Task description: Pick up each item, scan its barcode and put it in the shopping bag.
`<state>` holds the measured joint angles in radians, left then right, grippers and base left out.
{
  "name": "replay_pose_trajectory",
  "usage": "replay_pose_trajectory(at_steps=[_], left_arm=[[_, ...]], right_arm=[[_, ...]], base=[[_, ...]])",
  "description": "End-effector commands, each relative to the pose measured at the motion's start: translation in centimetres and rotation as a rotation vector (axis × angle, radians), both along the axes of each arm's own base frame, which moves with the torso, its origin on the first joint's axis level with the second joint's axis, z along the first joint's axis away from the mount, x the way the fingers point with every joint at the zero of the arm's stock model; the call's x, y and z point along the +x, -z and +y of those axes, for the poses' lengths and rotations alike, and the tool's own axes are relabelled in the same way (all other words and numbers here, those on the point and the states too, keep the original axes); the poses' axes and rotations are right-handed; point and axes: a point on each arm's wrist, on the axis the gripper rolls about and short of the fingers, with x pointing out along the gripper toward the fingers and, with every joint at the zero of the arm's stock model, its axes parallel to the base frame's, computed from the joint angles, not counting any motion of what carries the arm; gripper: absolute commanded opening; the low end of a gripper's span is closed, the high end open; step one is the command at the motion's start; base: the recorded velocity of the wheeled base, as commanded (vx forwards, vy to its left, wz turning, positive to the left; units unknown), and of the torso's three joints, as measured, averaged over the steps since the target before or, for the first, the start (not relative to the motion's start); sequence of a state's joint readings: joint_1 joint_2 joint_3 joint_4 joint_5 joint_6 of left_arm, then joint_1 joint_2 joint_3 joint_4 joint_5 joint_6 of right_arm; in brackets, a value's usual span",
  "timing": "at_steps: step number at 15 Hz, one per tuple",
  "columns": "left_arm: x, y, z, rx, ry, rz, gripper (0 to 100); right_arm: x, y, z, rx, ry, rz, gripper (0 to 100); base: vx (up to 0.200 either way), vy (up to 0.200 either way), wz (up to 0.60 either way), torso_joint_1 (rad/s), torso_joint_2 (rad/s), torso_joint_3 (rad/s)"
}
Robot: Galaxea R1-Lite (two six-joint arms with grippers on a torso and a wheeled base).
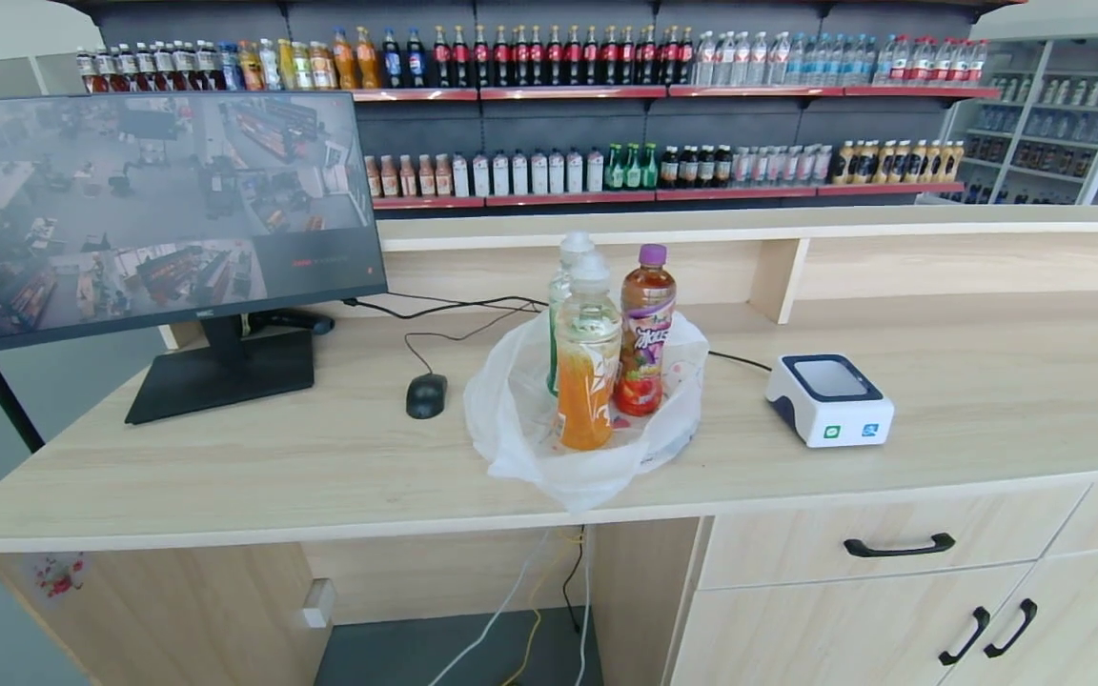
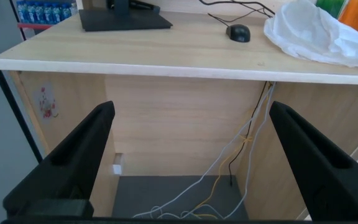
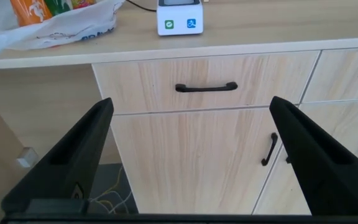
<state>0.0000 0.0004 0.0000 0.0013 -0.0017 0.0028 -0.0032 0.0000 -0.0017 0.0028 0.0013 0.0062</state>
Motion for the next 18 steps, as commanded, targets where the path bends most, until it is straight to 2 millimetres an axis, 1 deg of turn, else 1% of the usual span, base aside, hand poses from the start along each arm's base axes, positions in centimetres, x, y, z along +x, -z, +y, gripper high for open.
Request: replay_pose_trajectory(at_steps=[1, 18], left_arm=[[-0.01, -0.04, 0.0, 0.0, 0.0, -0.002, 100], [-0.01, -0.04, 0.0, 0.0, 0.0, -0.002, 100]], right_arm=[[0.01, 0.0, 0.0, 0.0, 0.0, 0.002, 100], [0.01, 0.0, 0.0, 0.002, 0.001, 0.002, 100]], base=[[0.0, -0.2, 0.0, -0.002, 0.0, 0.002], [0.0, -0.2, 0.0, 0.004, 0.01, 0.003]])
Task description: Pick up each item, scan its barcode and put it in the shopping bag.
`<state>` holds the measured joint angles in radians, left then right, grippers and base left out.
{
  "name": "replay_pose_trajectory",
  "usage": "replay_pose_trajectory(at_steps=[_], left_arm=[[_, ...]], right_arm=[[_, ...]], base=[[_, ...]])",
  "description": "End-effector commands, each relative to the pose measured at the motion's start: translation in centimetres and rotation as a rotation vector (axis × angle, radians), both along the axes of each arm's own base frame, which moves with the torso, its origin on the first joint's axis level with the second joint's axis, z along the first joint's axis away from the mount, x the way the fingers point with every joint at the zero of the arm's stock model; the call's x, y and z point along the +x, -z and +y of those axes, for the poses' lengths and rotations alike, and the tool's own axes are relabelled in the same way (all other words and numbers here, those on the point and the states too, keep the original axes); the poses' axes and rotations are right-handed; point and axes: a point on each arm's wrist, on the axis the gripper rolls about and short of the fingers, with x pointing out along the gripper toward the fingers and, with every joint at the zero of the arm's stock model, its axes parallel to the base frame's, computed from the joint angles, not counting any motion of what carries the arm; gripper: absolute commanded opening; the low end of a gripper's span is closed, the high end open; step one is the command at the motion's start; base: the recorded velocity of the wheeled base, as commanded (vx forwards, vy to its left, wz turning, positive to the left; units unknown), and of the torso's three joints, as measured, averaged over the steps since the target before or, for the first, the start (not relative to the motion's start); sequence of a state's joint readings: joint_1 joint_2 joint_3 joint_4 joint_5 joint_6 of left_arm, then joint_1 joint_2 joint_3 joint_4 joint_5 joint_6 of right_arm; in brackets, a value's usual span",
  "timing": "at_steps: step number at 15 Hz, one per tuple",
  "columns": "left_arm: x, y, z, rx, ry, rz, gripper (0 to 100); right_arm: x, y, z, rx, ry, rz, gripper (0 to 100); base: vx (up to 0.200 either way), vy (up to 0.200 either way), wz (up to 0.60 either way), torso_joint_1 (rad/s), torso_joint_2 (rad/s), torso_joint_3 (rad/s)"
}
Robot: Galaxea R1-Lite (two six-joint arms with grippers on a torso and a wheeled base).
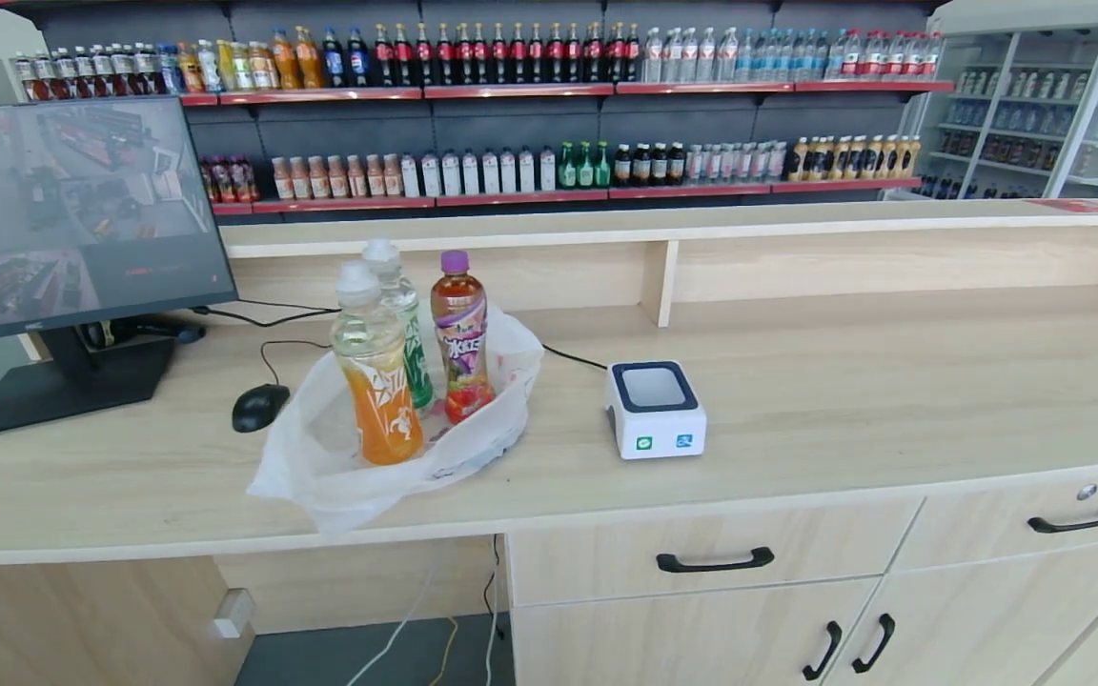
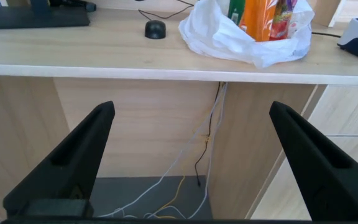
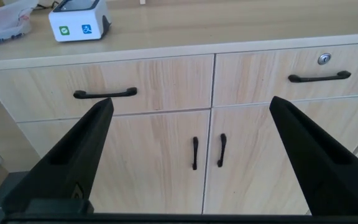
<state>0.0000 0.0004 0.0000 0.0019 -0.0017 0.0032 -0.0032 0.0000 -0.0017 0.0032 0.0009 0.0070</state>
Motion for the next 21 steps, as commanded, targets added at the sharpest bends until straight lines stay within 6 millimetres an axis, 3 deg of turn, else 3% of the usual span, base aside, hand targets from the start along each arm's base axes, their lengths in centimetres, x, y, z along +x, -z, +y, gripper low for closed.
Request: replay_pose_trajectory(at_steps=[1, 5, 18, 21], left_arm=[[0.0, 0.0, 0.0, 0.0, 0.0, -0.001, 100], [0.0, 0.0, 0.0, 0.0, 0.0, -0.001, 100], [0.0, 0.0, 0.0, 0.0, 0.0, -0.001, 100], [0.0, 0.0, 0.0, 0.0, -0.002, -0.001, 100]], right_arm=[[0.01, 0.0, 0.0, -0.001, -0.001, 0.002, 100], [0.01, 0.0, 0.0, -0.002, -0.001, 0.002, 100], [0.02, 0.04, 0.0, -0.002, -0.001, 0.003, 100], [0.02, 0.04, 0.0, -0.002, 0.001, 0.003, 100]], base=[[0.0, -0.2, 0.0, 0.002, 0.0, 0.002], [0.0, -0.2, 0.0, 0.001, 0.0, 0.004], [0.0, 0.0, 0.0, 0.0, 0.0, 0.0], [-0.2, 0.0, 0.0, 0.007, 0.0, 0.006]])
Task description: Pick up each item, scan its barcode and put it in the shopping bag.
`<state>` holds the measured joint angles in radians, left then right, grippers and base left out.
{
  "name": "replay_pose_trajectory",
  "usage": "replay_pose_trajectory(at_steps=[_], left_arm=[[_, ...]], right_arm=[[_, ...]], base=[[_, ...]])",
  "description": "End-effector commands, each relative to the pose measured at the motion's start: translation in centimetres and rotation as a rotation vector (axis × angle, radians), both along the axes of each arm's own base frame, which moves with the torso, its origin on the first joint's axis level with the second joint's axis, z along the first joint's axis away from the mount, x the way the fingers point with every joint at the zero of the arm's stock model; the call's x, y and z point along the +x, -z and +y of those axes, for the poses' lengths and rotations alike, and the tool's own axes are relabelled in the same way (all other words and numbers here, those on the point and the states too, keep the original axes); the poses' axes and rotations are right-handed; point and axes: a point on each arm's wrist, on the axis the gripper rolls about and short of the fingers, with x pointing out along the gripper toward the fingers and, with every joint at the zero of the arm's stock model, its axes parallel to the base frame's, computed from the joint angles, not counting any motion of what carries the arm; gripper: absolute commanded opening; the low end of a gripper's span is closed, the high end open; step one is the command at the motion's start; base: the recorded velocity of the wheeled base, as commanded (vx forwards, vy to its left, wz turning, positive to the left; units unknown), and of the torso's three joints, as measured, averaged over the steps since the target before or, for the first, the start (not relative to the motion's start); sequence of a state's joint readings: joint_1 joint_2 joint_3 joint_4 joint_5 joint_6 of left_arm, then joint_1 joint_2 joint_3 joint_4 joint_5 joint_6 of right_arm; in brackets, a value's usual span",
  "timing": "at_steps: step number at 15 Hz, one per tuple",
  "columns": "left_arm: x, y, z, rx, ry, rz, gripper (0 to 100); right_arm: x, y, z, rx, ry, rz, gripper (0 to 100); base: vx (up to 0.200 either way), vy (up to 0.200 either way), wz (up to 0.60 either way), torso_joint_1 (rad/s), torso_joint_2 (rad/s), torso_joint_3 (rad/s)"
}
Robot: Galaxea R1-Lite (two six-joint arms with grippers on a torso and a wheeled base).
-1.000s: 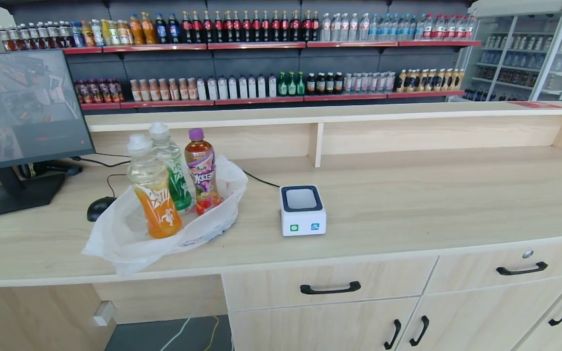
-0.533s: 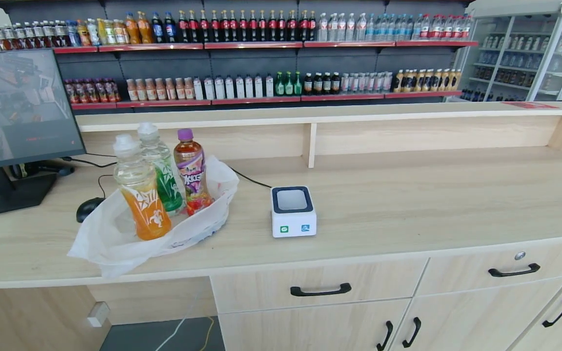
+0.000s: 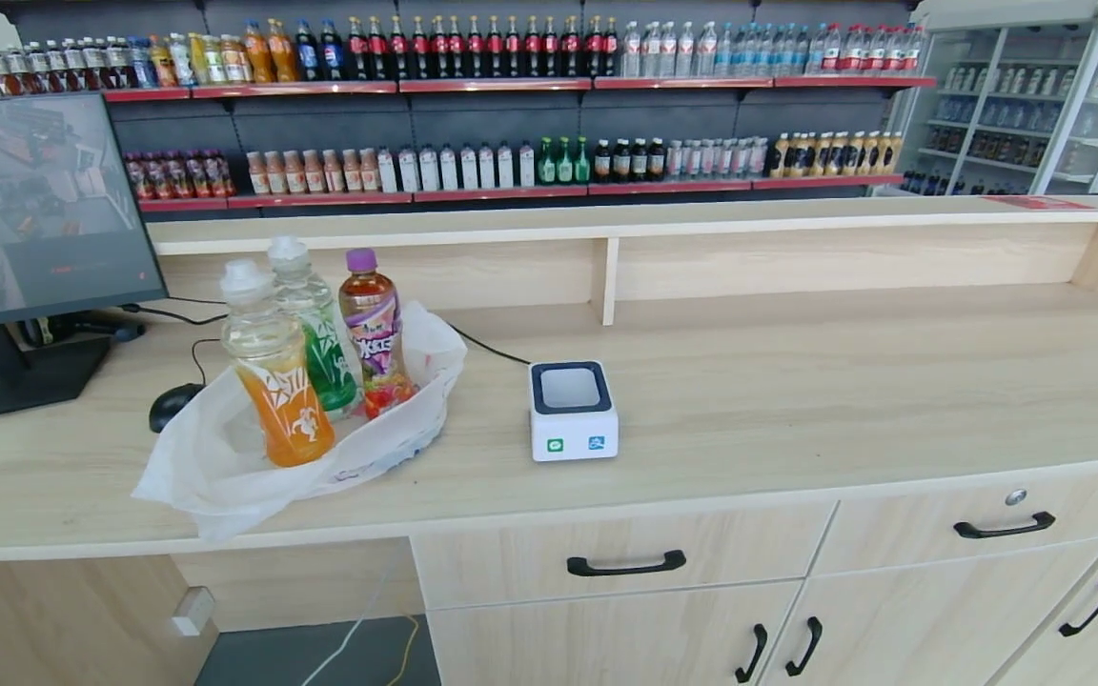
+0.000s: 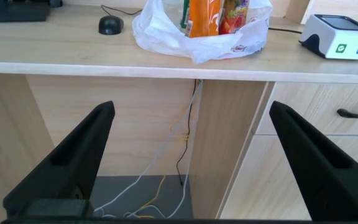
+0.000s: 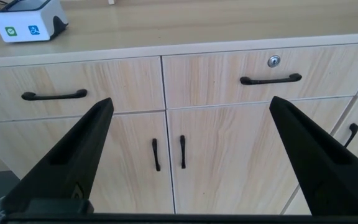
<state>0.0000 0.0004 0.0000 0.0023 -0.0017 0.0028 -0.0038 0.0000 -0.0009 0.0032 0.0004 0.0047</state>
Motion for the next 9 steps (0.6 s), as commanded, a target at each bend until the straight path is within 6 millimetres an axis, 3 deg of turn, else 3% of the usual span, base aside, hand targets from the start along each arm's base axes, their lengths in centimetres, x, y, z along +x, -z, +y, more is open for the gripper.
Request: replay_pose_trajectory(at_steps=[1, 9], left_arm=[[0.0, -0.01, 0.0, 0.0, 0.0, -0.001, 100], [0.0, -0.01, 0.0, -0.001, -0.002, -0.001, 100]], right_arm=[[0.01, -0.02, 0.0, 0.0, -0.002, 0.001, 100], [0.02, 0.02, 0.0, 0.0, -0.002, 0.002, 100]], base=[[0.0, 0.0, 0.0, 0.0, 0.0, 0.0], [0.0, 0.0, 0.0, 0.0, 0.0, 0.0]])
